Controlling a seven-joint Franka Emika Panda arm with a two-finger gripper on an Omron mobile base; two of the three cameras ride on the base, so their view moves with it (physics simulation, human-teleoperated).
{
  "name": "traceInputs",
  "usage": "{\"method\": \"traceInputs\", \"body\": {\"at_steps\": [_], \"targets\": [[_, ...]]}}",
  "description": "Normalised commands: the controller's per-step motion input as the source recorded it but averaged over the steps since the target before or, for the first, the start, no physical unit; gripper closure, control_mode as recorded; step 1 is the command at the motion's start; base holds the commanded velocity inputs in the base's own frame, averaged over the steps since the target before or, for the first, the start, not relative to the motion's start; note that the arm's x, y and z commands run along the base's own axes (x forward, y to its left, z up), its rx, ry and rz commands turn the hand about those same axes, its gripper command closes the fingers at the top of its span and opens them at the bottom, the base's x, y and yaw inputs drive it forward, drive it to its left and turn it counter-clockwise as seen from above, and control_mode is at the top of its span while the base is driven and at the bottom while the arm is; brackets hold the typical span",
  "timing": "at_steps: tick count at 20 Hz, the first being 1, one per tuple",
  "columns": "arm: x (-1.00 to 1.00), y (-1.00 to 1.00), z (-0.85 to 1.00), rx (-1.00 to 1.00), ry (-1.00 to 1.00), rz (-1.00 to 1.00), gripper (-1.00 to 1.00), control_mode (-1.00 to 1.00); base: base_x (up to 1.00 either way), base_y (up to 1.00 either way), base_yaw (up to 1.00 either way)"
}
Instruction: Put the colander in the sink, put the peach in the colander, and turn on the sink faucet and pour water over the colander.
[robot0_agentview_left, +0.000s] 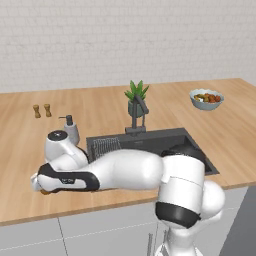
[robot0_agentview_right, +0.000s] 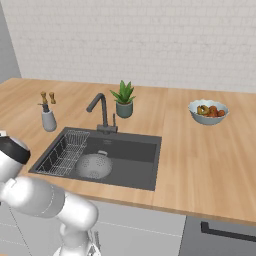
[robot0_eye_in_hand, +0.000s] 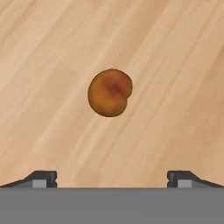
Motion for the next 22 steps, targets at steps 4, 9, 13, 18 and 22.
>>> {"method": "traceInputs", "body": {"at_steps": [4, 9, 13, 18, 22], "targets": [[0.25, 0.08, -0.09, 0.00, 0.00, 0.00, -1.00, -1.00, 0.00, 0.00, 0.00], [0.21, 0.05, -0.24, 0.00, 0.00, 0.00, -1.00, -1.00, 0.00, 0.00, 0.00], [0.02, 0.14, -0.22, 0.00, 0.00, 0.00, -1.00, -1.00, 0.00, 0.00, 0.00], [0.04, 0.18, -0.15, 0.00, 0.00, 0.00, -1.00, -1.00, 0.00, 0.00, 0.00], [0.09, 0.11, -0.14, 0.00, 0.00, 0.00, -1.00, -1.00, 0.00, 0.00, 0.00]]}}
